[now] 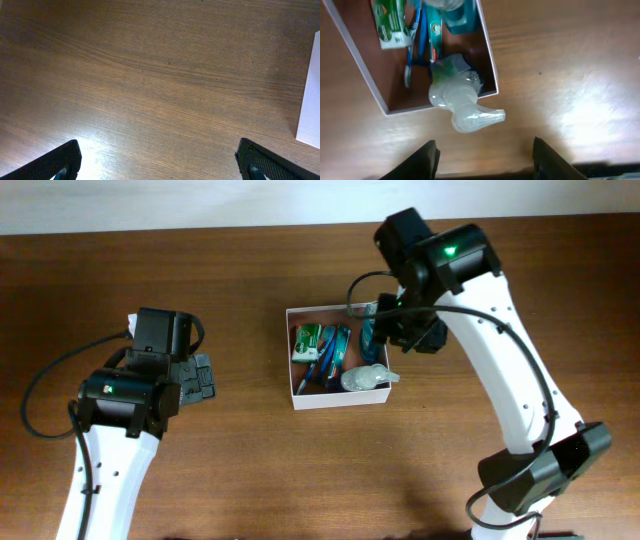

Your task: Pack container

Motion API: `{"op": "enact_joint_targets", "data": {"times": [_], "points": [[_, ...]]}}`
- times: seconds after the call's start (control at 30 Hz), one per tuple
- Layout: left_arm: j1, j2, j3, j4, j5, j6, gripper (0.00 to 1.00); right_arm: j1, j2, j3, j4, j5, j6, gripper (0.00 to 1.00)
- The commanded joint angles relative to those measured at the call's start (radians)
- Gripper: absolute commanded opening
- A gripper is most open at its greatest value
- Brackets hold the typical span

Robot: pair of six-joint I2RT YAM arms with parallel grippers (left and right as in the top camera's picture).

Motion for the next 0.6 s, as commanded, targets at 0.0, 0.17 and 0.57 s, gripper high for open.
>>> {"op": "enact_joint_targets", "data": {"times": [0.0,0.17,0.57], "points": [[0.005,0.003,-0.003,-0.001,-0.01,-0.01,0.99,-0.018,-0.01,0.012,-0.003,-0.043,0.158,0.59],[0.005,0.003,-0.003,-0.001,-0.01,-0.01,0.99,-0.017,-0.004,0.012,0.005,-0.043,0.479,0.68],[0.005,0.003,-0.003,-0.001,-0.01,-0.01,0.99,-0.011,0.003,-0.117,-0.021,-0.104,0.952,0.93]]}}
